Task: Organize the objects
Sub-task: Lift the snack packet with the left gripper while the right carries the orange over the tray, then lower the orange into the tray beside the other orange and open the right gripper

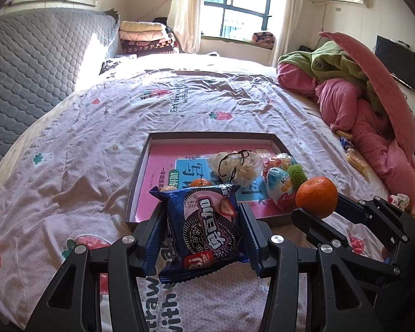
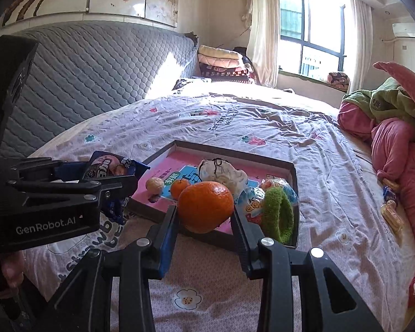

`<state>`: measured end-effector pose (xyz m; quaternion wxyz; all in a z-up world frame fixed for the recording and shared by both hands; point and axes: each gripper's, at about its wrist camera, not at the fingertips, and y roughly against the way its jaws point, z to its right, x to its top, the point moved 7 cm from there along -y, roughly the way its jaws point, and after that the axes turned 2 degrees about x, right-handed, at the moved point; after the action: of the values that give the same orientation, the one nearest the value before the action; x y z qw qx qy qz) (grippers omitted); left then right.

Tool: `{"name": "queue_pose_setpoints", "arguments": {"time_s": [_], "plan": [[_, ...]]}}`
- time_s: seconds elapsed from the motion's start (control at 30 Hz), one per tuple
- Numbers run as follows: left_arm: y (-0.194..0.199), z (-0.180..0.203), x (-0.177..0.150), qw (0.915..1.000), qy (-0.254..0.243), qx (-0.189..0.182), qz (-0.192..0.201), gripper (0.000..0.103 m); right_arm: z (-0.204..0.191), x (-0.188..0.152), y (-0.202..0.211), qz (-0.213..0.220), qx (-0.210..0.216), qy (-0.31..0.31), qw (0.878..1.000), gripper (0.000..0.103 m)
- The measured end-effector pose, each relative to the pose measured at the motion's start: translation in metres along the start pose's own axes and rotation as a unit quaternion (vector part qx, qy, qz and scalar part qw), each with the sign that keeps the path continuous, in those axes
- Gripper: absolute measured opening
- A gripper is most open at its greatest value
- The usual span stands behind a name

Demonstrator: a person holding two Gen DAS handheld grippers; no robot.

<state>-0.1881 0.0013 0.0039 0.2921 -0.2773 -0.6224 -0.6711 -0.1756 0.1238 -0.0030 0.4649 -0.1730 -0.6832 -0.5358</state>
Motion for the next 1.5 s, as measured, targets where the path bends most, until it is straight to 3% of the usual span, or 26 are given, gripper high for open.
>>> {"name": "queue_pose_setpoints", "arguments": {"time_s": [0.87,1.1,1.5], "plan": [[-0.018,-0.034,0.065,0.9993,-0.013,0.021,0.027,0.053,0.005,0.055,-0.028,0.022,-0.001,0.012,1.000,0.039],[-0.036,-0.039,0.057,0.9996,-0.008,0.022,0.017,0.053,0.009,0.055,-0.045,0.013,0.000,0.009,1.000,0.039],[-0.083,-0.049,0.018,0.9992,0.004,0.022,-0.032,0.053,0.009,0.026,-0.079,-0.027,0.008,0.009,1.000,0.039]]}}
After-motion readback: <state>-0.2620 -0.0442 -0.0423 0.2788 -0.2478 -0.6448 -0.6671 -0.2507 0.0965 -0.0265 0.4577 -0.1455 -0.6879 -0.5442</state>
